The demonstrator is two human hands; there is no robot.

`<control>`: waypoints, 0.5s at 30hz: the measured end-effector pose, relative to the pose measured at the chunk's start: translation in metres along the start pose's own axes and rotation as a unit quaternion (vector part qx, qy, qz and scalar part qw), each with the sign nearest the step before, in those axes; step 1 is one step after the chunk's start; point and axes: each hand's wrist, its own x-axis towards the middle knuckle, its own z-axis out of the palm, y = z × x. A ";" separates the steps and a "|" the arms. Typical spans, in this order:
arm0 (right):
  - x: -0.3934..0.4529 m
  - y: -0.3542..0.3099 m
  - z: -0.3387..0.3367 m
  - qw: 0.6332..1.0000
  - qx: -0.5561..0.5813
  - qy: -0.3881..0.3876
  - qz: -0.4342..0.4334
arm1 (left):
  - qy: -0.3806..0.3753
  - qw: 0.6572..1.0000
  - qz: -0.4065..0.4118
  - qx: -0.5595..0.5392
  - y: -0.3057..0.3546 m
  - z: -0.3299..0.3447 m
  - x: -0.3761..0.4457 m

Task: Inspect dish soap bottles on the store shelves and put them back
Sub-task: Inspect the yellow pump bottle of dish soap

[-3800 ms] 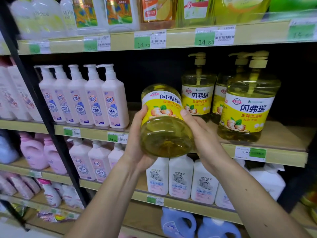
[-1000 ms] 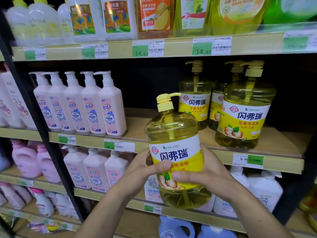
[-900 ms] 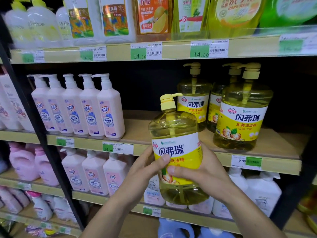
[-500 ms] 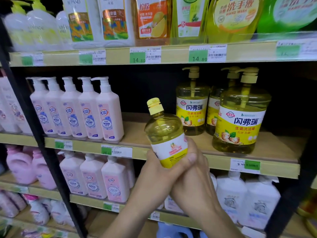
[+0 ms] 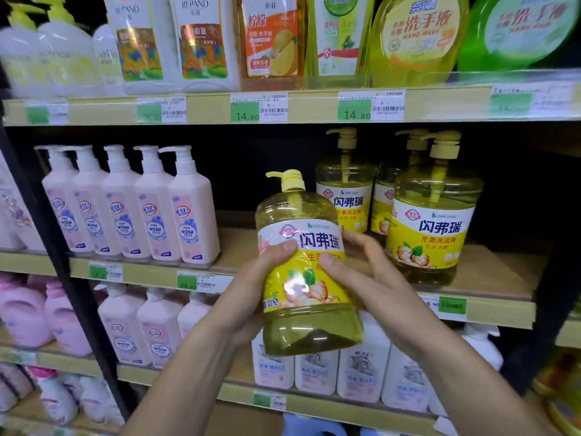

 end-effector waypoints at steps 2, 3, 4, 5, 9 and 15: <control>0.007 0.004 0.001 0.992 0.093 -0.055 0.068 | -0.040 0.999 -0.017 -0.022 0.001 0.001 0.006; 0.009 0.006 0.001 0.988 0.113 -0.067 0.077 | -0.058 0.998 -0.022 -0.022 0.001 0.001 0.008; 0.010 0.007 0.001 0.988 0.119 -0.065 0.074 | -0.071 0.997 -0.025 -0.014 0.000 0.001 0.011; 0.011 0.008 0.001 0.989 0.122 -0.055 0.063 | -0.079 0.997 -0.024 -0.001 -0.001 0.001 0.015; 0.015 0.010 -0.002 0.990 0.140 -0.016 0.026 | -0.057 0.994 0.008 0.093 0.001 -0.001 0.029; 0.029 -0.008 -0.007 0.990 0.116 0.072 -0.042 | 0.022 0.966 0.120 0.228 0.028 0.004 0.046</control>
